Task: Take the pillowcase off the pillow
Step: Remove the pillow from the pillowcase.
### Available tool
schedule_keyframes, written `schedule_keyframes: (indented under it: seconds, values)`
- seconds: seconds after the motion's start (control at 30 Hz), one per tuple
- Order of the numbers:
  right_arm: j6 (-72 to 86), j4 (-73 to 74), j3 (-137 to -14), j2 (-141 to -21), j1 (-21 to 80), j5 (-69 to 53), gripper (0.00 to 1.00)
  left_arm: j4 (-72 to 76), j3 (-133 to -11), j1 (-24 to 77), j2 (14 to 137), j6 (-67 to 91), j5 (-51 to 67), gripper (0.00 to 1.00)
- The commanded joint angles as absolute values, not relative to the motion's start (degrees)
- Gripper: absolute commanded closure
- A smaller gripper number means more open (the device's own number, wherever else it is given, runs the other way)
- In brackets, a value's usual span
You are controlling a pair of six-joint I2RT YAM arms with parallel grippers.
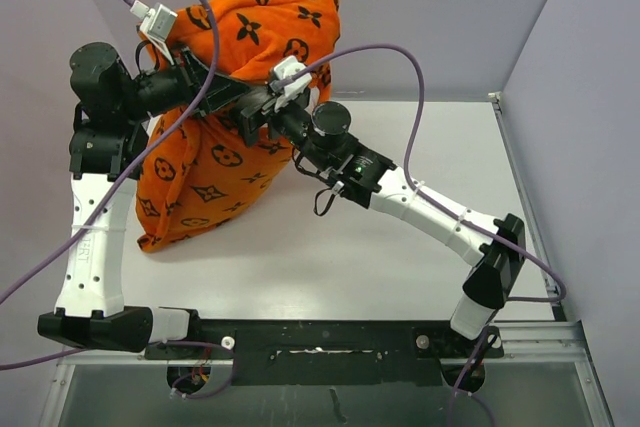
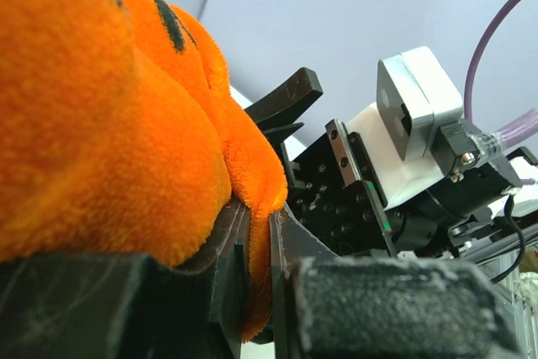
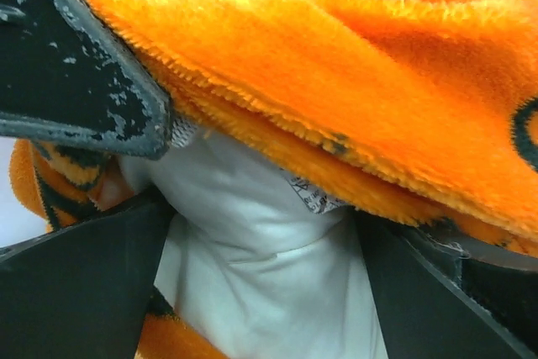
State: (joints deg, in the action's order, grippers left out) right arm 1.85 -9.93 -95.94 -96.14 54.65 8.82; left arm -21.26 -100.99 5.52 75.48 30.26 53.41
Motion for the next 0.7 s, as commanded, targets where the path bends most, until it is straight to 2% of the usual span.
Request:
schedule_keyframes:
  seconds: [0.0,0.07,0.2,0.23,0.3,0.5,0.67]
  values:
    - [0.9,-16.1,-100.5,-99.3,55.4,8.3,0.11,-12.3,-104.8,6.3,70.2,37.3,61.9,1.00]
    - [1.8,-16.0,-101.9,-100.7,55.1,9.0,0.27,-11.0,-104.9,6.3,70.8,39.7,63.5,1.00]
    - [4.0,-15.4,-101.6,-101.4,53.9,12.1,0.78,-9.0,-106.0,6.0,71.2,42.1,65.7,1.00]
    - [4.7,-15.8,-100.0,-100.7,53.5,13.2,0.88,-8.9,-106.6,5.7,71.2,41.9,66.0,1.00]
    - [6.6,-17.1,-95.4,-98.7,52.4,14.7,1.00,-8.4,-108.5,4.4,71.1,41.5,66.3,1.00]
    - [10.4,-18.2,-82.2,-92.7,49.2,14.7,1.00,-3.5,-112.7,1.0,70.2,35.6,64.5,1.00]
    - [11.4,-14.5,-79.3,-90.7,48.1,14.2,1.00,0.1,-113.5,0.9,68.3,25.4,60.9,1.00]
